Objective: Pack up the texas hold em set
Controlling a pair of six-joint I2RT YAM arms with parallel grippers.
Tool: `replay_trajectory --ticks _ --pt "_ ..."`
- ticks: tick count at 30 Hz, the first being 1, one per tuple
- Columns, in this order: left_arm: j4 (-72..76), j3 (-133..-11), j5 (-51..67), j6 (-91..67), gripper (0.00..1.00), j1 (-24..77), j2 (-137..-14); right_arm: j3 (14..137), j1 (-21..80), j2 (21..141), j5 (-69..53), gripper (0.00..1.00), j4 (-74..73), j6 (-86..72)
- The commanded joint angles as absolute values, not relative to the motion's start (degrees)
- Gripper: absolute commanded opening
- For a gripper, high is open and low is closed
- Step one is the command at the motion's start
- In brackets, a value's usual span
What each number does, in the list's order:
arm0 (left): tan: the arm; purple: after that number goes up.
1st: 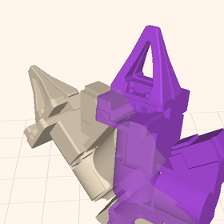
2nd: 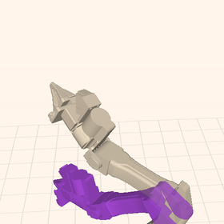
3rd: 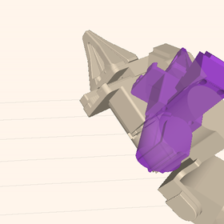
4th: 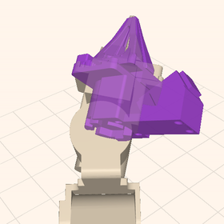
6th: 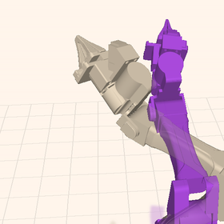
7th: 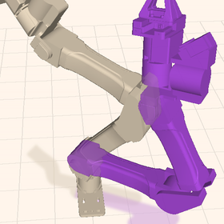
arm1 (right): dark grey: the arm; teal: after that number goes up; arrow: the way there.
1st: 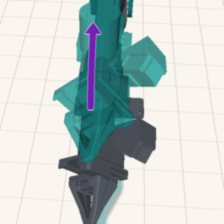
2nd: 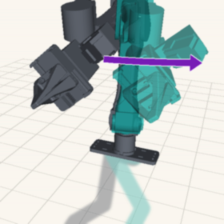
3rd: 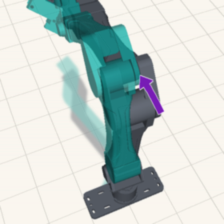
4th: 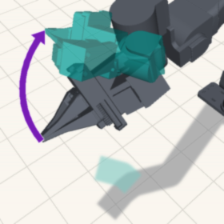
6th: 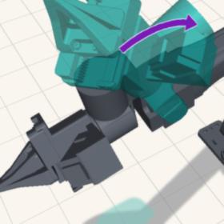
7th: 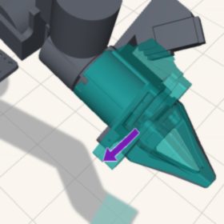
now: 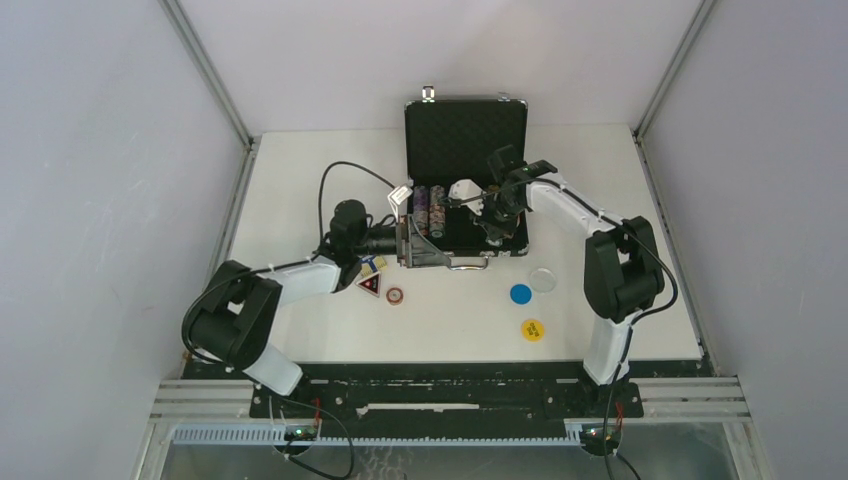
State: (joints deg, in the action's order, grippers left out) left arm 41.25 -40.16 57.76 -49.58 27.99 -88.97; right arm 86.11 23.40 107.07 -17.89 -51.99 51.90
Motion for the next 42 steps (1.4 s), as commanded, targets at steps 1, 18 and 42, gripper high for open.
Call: replay_trajectory --ticks 1,18,42 --pt "52.1 -38.7 61.0 -55.3 0.87 28.1 -90.1 87.2 22.5 107.4 -17.8 0.01 -49.4 54.3" --pt "80.7 -37.2 63.3 -74.2 0.82 26.2 -98.0 87.1 20.4 110.5 -19.1 0.01 -45.7 54.8" --pt "80.7 -38.0 63.8 -74.0 0.84 26.2 -98.3 93.3 18.8 116.2 -17.4 0.02 -42.8 54.3"
